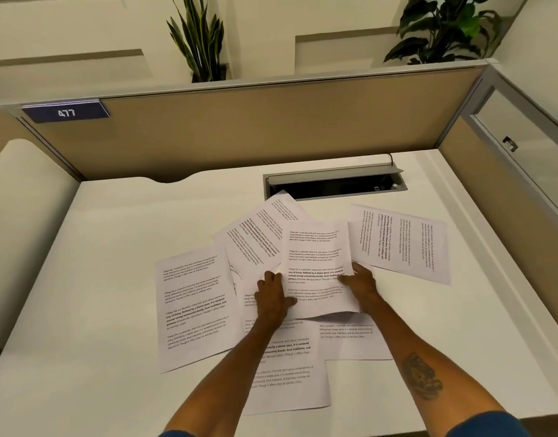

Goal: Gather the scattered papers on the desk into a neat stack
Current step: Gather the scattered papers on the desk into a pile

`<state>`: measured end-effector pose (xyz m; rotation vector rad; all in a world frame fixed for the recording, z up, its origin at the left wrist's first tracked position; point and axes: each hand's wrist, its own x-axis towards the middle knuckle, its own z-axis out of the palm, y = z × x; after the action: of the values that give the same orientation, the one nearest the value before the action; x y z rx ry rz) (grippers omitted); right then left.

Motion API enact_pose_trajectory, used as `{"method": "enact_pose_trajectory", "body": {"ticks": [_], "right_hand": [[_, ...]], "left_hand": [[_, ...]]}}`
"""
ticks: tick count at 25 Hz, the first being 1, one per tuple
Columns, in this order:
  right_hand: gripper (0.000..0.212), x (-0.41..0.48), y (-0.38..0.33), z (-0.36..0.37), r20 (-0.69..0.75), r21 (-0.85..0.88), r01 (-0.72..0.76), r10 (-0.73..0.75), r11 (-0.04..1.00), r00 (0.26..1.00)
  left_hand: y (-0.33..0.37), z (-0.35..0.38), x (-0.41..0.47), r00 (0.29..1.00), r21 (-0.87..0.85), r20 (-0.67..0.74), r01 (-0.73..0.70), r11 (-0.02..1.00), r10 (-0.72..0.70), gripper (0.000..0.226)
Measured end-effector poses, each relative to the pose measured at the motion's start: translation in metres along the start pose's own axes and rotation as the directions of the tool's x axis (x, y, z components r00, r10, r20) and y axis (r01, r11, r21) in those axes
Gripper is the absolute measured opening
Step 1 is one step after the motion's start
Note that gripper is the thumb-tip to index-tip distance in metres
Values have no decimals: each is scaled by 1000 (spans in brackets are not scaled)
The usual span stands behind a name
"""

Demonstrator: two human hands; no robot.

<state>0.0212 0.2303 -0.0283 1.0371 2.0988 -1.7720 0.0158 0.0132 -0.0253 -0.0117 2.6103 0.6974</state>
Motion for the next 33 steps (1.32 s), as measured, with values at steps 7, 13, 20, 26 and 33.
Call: {"method": "enact_pose_trajectory", "body": {"ticks": [7,13,20,26,33], "right_hand": [[48,-4,-5,-12,130,234,-44,14,971,991],[51,-16,-14,-5,367,243,-46,-48,969,929],[46,-27,-33,21,454,288,0,-137,958,880],[46,-30,-37,51,381,270,27,-132,963,915],[46,-29,-20,68,364,231,-34,-54,972,930]], "left_hand": [[-10,-30,2,985,-377,-124,67,924,-122,53],[-16,-64,3,988,-819,67,135,558,-140,44],[-35,-85,-3,995,-843,23,72,533,-97,37],[-84,-100,-16,936,-779,-149,89,621,-320,33],[-175,-114,-35,714,-351,-222,577,738,-664,75]]}}
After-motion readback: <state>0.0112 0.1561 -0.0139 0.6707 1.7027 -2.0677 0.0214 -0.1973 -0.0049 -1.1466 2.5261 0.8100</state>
